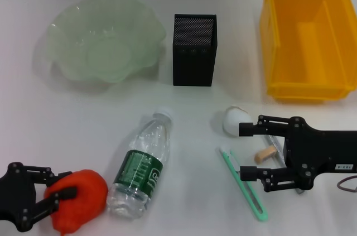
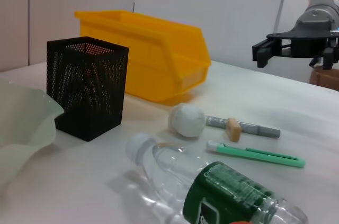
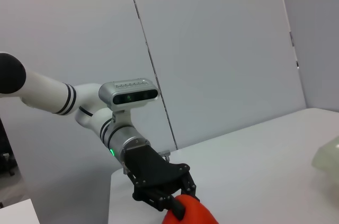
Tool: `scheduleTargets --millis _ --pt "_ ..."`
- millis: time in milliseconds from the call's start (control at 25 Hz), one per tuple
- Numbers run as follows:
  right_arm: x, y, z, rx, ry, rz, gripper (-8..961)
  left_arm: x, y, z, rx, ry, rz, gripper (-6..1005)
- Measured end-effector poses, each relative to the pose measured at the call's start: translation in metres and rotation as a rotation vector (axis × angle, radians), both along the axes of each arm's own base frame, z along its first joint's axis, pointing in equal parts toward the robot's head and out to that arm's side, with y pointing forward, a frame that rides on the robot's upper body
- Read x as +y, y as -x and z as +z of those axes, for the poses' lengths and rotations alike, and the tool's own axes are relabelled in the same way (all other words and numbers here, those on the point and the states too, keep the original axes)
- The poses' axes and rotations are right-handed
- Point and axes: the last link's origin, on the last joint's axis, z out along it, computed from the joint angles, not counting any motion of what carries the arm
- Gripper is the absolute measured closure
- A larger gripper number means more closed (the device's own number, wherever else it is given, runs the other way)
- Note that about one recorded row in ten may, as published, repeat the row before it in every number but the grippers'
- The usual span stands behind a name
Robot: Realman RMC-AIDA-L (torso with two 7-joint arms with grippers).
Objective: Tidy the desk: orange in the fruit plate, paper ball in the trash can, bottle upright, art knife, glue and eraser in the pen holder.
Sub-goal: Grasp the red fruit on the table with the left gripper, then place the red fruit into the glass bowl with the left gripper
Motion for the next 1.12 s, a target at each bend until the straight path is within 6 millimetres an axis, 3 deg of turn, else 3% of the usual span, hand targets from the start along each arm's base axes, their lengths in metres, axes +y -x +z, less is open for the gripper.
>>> scheduleTargets --millis 160,320,400,440,600,640,680,840,1040,1120 --pt "-0.001 -0.001 0.000 0.000 -0.001 -0.003 123 0.002 -0.002 0.009 -0.002 -0.018 -0.019 795" --pt "0.000 -0.001 0.000 0.002 -0.004 -0.003 123 0.011 -0.011 0.034 -0.017 -0.111 -0.074 816" --pt "0.000 0.000 0.002 0.014 -0.015 -0.005 123 0.027 -0.018 0.053 -0.026 -0.211 -0.101 826" --pt "0.000 0.000 0.002 0.014 -0.015 -0.005 123 0.027 -0.018 0.053 -0.026 -0.211 -0.101 831" --pt "0.000 -0.001 0.006 0.029 -0.033 -0.012 123 0.058 -0.038 0.068 -0.113 -0.365 -0.122 855" --pt "0.000 -0.001 0.006 0.029 -0.033 -0.012 123 0.058 -0.038 0.068 -0.113 -0.365 -0.122 863" --pt "0.000 -0.001 0.006 0.031 -0.036 -0.016 123 0.080 -0.052 0.066 -0.153 -0.416 -0.120 870" --pt "0.001 -0.002 0.011 0.047 -0.057 -0.033 123 0.132 -0.073 0.045 -0.149 -0.459 -0.071 897" --pt "0.000 -0.003 0.016 0.071 -0.070 -0.046 122 0.179 -0.080 0.012 -0.101 -0.481 0.068 923" --pt "0.001 -0.004 0.018 0.079 -0.070 -0.063 122 0.189 -0.079 0.004 -0.067 -0.493 0.109 928"
